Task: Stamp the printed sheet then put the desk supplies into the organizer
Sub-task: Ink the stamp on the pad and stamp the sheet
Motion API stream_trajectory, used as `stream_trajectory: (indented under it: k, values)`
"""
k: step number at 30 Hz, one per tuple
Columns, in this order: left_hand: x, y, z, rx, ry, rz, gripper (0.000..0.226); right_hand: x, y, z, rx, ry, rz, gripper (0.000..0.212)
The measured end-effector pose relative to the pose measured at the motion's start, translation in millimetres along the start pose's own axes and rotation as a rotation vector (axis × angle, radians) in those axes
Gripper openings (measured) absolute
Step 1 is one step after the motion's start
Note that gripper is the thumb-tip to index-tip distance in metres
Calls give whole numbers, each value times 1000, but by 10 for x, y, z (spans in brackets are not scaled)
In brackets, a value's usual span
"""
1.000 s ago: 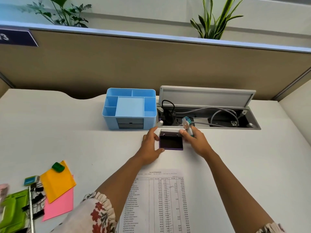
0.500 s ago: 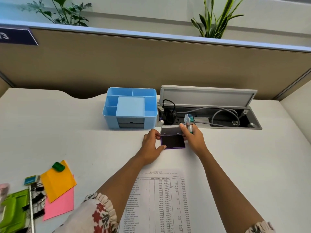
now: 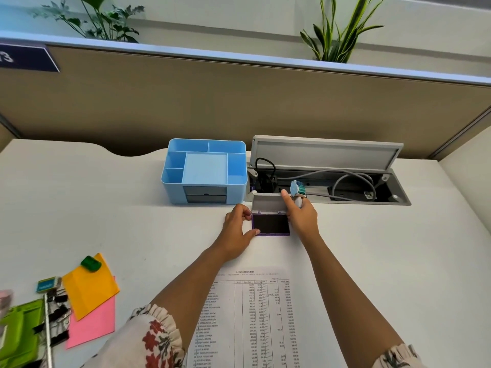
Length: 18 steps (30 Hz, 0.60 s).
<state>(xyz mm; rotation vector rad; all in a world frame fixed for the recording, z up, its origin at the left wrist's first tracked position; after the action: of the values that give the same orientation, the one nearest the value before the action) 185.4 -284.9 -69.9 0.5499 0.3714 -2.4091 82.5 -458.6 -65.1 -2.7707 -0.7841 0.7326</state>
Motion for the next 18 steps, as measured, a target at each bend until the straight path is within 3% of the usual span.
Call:
stream_trajectory:
  k: [8, 12, 15, 18]
  values:
    - [2, 2, -15, 6, -13, 0, 37, -36, -13, -19, 22, -47, 0, 57]
    - [-1, -1, -34, 8, -18, -3, 35, -144, -72, 40, 43, 5, 46, 74]
    - [-10, -11, -58, 18, -38, 4, 36, -308, -149, 4, 2, -42, 71, 51]
    - [-27, -50, -73, 19, -57, 9, 40, -375, -228, -28, -81, -243, -45, 30]
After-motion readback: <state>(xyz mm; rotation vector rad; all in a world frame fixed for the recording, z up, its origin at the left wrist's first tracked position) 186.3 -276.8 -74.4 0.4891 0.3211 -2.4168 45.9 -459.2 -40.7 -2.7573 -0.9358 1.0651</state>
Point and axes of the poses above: each hand's wrist, its own y-axis towards the middle knuckle, its own x-axis out of the palm, z = x × y, the point moved 9 cm from there along y, towards the middle knuckle, and after that the axes turned 2 degrees about x, right-handed, at the moved point
